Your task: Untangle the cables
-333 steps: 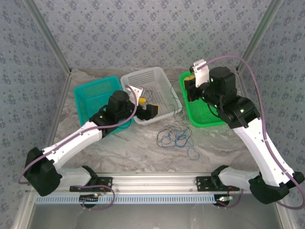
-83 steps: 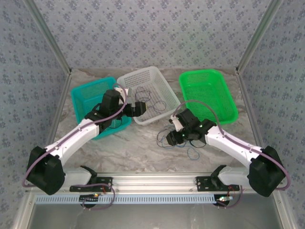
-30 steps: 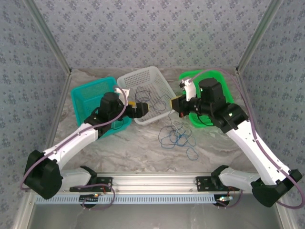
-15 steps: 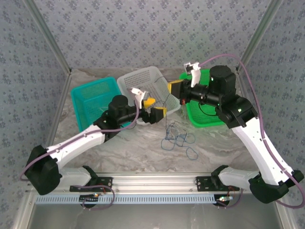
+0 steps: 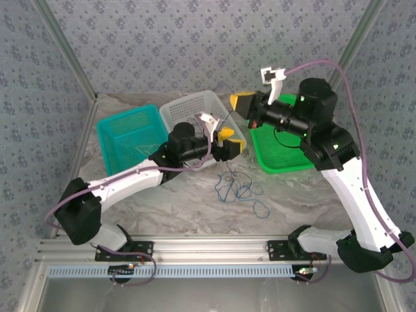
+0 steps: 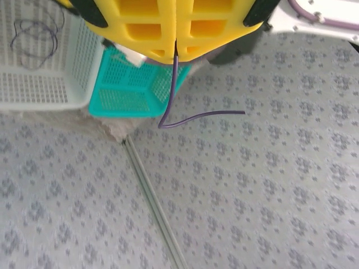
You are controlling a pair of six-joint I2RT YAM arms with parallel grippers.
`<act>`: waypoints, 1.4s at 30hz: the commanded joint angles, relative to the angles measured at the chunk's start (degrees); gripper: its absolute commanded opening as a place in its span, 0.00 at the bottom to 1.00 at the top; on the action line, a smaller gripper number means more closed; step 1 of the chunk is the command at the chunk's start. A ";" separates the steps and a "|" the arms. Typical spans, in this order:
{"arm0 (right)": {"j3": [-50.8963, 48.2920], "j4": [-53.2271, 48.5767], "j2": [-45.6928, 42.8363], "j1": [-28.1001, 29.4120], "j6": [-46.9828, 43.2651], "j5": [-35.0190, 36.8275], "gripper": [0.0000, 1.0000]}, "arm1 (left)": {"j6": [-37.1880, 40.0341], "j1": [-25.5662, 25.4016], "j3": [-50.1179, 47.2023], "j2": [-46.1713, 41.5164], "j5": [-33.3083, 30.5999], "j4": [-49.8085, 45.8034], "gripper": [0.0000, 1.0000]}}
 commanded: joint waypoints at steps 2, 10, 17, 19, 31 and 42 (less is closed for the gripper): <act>9.62 -0.17 1.99 -1.42 0.81 0.82 0.00 | -0.09 -0.09 1.56 0.70 -0.54 0.42 0.70; 26.00 -1.40 8.78 -4.64 3.19 1.67 0.00 | -0.13 -0.09 0.74 1.36 -1.28 -1.39 0.66; 36.38 -0.52 13.85 -6.07 6.18 1.60 0.00 | -0.46 -0.06 1.75 5.15 -2.62 -4.25 0.48; 39.82 0.06 14.94 -7.74 7.18 2.80 0.00 | -0.74 -0.04 1.22 6.04 -3.07 -4.17 0.44; 51.20 6.52 19.92 -19.53 21.02 3.97 0.00 | -2.83 0.35 0.22 8.86 -2.21 -3.94 0.16; 34.34 1.10 14.03 -23.32 17.31 5.57 0.00 | 1.60 0.90 3.37 -3.34 -3.69 -9.17 0.00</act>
